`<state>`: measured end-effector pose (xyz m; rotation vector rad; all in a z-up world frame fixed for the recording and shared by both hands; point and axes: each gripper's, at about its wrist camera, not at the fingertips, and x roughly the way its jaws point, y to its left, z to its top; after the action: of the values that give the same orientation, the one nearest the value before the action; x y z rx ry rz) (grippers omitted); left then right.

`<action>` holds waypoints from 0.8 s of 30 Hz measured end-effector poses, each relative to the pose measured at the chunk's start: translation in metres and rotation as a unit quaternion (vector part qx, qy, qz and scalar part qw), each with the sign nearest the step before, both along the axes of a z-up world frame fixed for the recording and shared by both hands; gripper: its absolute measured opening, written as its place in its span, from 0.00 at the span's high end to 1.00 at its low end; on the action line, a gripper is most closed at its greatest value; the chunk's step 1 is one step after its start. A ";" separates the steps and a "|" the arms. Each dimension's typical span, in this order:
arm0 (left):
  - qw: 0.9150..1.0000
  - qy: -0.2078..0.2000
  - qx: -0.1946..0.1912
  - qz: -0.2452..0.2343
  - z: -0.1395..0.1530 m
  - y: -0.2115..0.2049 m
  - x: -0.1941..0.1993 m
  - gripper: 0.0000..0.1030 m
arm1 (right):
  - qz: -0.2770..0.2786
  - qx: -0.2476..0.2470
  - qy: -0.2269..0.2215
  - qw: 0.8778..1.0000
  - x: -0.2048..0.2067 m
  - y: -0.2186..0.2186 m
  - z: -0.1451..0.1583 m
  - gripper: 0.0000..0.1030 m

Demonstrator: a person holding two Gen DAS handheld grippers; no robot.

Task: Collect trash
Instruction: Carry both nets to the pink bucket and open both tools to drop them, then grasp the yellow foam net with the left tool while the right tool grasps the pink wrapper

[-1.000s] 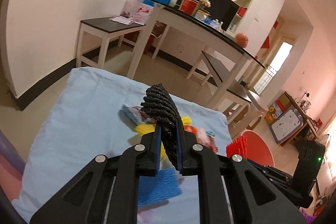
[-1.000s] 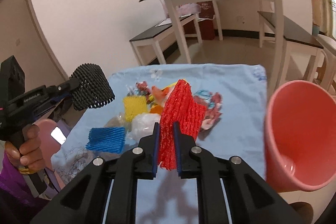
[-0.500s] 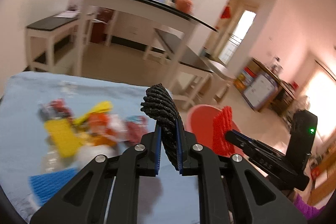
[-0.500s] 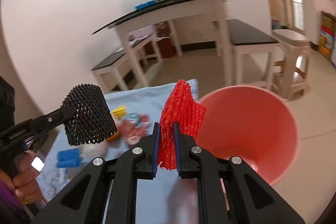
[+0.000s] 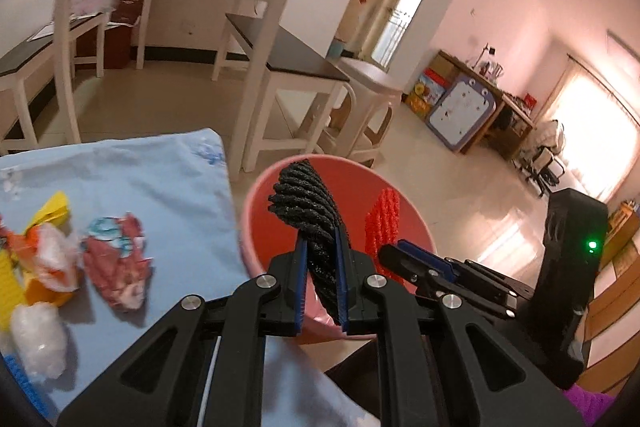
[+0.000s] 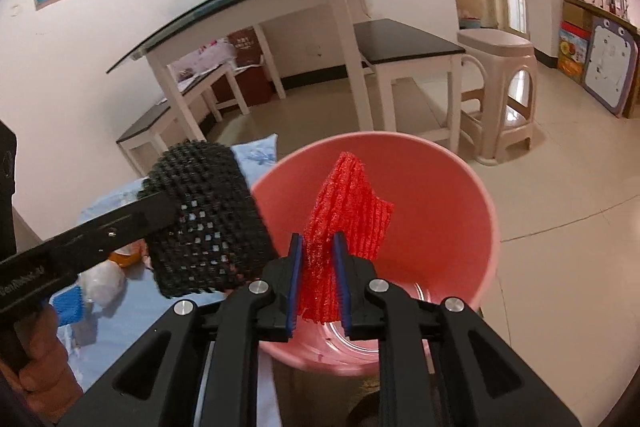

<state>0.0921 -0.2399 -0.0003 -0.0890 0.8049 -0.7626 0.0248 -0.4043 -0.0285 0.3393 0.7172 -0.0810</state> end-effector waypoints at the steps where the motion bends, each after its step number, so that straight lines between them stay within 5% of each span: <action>1: 1.000 0.000 0.006 -0.004 -0.004 -0.007 0.001 0.88 | -0.002 -0.002 0.002 1.000 0.000 -0.001 -0.002 0.84; 5: 1.000 -0.010 0.023 0.005 -0.012 -0.023 0.000 0.85 | -0.013 -0.007 0.009 1.000 0.001 -0.008 -0.008 0.80; 9: 1.000 -0.004 0.020 0.016 -0.012 -0.019 0.002 0.61 | -0.025 -0.009 0.011 1.000 -0.001 -0.012 -0.010 0.54; 24: 0.999 -0.036 -0.008 0.033 0.019 0.018 -0.010 0.60 | -0.016 -0.033 -0.028 0.999 -0.012 0.004 0.015 0.49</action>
<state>0.0818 -0.2217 0.0190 -0.1010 0.7236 -0.7053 0.0129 -0.3999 -0.0134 0.2890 0.6516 -0.1258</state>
